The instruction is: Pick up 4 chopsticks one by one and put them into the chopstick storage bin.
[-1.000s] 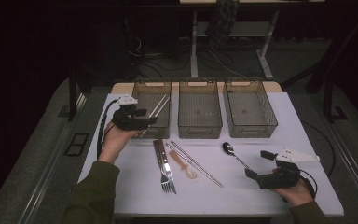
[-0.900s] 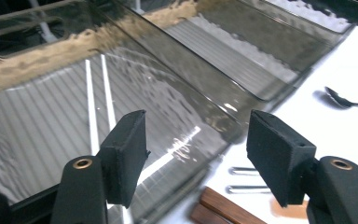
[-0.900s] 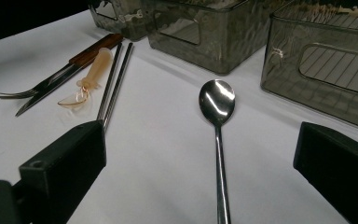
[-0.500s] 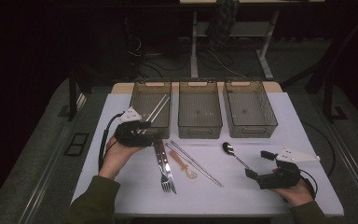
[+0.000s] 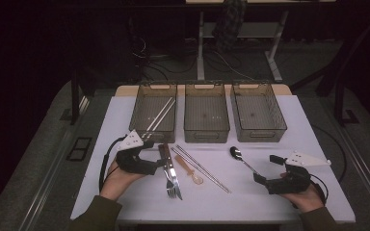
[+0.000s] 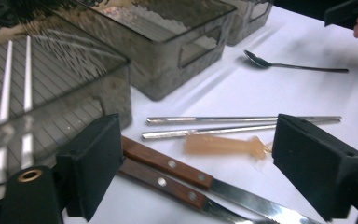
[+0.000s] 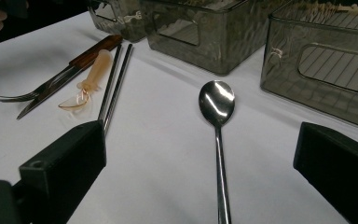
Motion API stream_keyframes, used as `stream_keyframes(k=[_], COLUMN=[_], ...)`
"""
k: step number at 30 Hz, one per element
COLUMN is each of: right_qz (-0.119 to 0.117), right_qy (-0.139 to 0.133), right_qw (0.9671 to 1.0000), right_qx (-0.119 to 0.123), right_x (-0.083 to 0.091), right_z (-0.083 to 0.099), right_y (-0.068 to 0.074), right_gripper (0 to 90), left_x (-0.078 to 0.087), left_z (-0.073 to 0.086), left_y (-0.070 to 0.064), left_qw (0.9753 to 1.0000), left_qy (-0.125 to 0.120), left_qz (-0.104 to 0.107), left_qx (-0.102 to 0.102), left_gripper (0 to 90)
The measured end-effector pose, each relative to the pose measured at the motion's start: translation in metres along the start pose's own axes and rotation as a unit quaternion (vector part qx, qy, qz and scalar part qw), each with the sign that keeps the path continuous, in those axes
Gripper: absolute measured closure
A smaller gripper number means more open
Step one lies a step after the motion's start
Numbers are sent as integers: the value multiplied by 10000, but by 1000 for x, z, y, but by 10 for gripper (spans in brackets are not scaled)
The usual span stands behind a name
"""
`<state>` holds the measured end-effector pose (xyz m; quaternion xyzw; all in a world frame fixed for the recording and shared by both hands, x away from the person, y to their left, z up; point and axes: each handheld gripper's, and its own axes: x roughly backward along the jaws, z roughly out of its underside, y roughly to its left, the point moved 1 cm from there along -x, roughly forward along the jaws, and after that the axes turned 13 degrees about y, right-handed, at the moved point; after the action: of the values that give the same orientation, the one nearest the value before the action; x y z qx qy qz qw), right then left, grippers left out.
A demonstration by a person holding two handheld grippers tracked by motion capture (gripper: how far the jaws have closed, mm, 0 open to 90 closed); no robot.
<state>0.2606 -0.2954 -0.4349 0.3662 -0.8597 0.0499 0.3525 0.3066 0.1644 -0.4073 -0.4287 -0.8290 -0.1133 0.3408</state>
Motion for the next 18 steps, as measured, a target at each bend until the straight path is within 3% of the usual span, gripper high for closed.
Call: stream_keyframes(k=[10,14,18], right_qz=[7,1,-53], right_qy=[162,221,271], right_qw=[9998,9997,9996], right_qx=[97,105,50], right_x=[1,0,-2], right_z=[-5,-8,-11], right_y=[3,5,6], right_gripper=[20,20,20], left_x=[0,-4,-10], left_z=[17,21,21], left_y=[-20,-26,-30], left_qw=[9998,9998,9994], left_qy=[-138,18,203], left_qz=[138,145,204], left_qx=[-2,-140,-183], left_gripper=[80,5,0])
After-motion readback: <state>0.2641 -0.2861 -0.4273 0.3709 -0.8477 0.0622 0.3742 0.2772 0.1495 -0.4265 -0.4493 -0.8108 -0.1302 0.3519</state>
